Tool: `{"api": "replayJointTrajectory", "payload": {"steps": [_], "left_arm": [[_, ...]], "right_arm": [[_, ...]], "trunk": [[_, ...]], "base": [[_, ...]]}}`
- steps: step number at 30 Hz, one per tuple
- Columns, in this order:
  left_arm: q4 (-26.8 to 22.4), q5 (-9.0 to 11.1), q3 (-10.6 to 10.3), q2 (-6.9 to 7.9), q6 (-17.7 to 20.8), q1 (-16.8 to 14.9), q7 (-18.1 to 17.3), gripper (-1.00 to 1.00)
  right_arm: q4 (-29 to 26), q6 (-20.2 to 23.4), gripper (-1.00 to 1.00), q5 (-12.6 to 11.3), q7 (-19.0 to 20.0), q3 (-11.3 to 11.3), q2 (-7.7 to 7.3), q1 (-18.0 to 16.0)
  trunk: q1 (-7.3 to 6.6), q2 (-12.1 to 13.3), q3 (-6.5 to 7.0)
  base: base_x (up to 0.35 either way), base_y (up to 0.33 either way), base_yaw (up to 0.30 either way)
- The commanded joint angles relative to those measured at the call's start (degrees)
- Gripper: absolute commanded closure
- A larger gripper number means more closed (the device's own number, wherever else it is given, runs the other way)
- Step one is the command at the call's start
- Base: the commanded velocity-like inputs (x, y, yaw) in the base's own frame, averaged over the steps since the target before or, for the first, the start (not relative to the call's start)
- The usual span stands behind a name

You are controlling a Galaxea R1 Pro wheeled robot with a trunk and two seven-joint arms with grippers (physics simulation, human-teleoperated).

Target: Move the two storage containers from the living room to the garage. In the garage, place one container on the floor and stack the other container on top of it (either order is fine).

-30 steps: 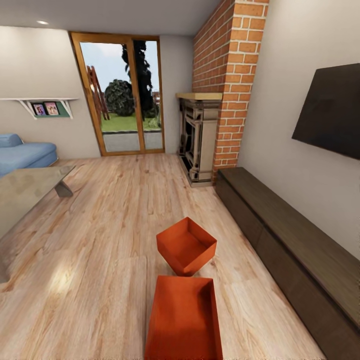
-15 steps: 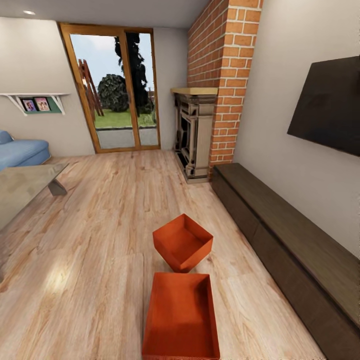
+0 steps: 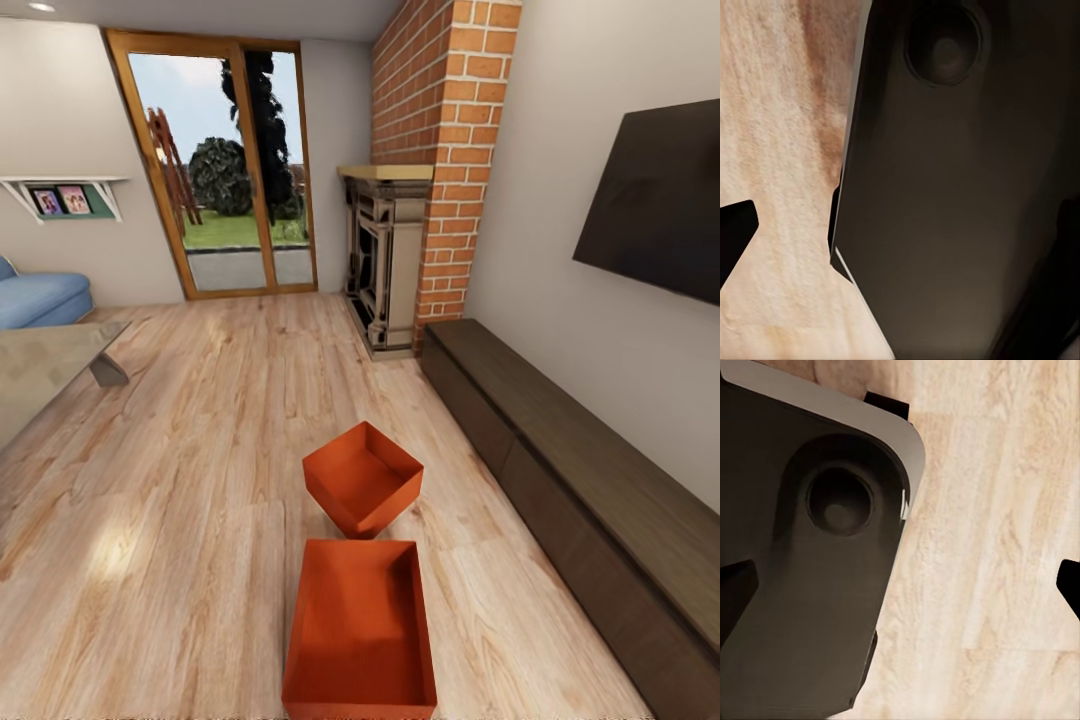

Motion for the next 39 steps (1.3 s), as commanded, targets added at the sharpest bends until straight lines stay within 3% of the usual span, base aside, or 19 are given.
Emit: {"api": "replayJointTrajectory", "payload": {"steps": [1,39], "left_arm": [[-0.13,0.38,-0.04,0.01,0.33,0.01,0.04,-1.00],[-0.13,0.38,-0.02,0.01,0.33,0.01,0.04,-1.00]], "right_arm": [[0.17,-0.34,-1.00,-0.50,0.00,0.48,0.01,-0.06],[0.17,-0.41,-1.00,0.12,0.05,0.85,-0.07,-0.06]], "trunk": [[-0.01,-0.02,-0.14],[-0.01,-0.02,-3.65]], "base": [[0.000,0.000,-0.003],[0.000,0.000,0.000]]}}
